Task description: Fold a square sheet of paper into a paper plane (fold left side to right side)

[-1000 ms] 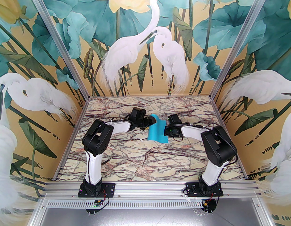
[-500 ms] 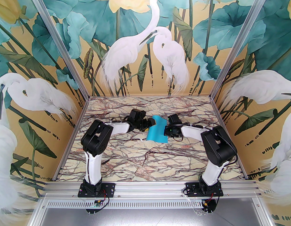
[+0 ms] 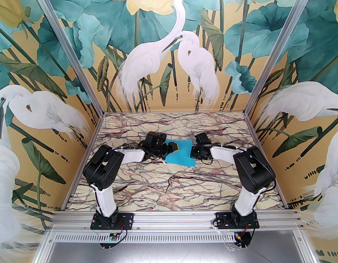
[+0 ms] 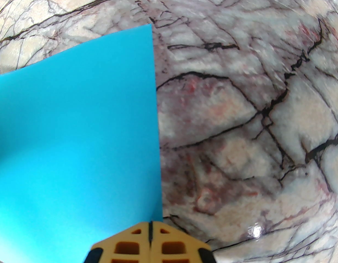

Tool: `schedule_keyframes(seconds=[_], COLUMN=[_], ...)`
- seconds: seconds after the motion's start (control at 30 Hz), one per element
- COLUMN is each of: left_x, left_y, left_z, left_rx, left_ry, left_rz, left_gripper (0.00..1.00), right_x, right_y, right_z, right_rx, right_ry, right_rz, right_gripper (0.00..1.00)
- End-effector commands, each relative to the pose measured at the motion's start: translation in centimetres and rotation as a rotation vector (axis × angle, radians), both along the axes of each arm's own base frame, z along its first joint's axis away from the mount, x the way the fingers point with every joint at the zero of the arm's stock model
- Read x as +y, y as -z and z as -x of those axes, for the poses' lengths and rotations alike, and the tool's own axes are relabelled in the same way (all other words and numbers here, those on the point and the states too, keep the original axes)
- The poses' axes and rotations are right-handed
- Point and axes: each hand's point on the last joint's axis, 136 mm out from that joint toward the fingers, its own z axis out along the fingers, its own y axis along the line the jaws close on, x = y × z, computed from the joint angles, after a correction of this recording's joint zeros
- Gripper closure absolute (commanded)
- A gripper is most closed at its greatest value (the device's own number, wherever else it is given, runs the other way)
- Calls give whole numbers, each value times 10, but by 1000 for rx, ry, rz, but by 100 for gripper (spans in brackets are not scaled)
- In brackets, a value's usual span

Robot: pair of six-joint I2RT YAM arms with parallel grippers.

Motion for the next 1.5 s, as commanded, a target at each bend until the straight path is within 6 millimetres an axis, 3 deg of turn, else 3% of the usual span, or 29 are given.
schedule_keyframes(seconds=[0.0, 0.2, 0.33, 0.67, 1.07, 1.47], left_x=[4, 19, 23, 0, -36, -50], left_y=[-12, 4, 4, -26, -28, -28], left_z=[-9, -25, -33, -31, -26, -24], left_rx=[-49, -45, -51, -95, -76, -62], left_ry=[-22, -64, -80, -18, 42, 60], left_rz=[-28, -150, -172, -71, 48, 97], left_gripper=[25, 25, 25, 25, 25, 25], right_x=[-6, -5, -6, -4, -4, 2], right_y=[12, 12, 12, 13, 11, -7], right_z=[20, 21, 20, 20, 19, 9], right_rx=[87, 88, 86, 88, 82, 43], right_ry=[9, 6, 9, 10, 15, 25], right_rz=[19, 16, 14, 8, 0, -103], right_gripper=[100, 100, 100, 100, 100, 97])
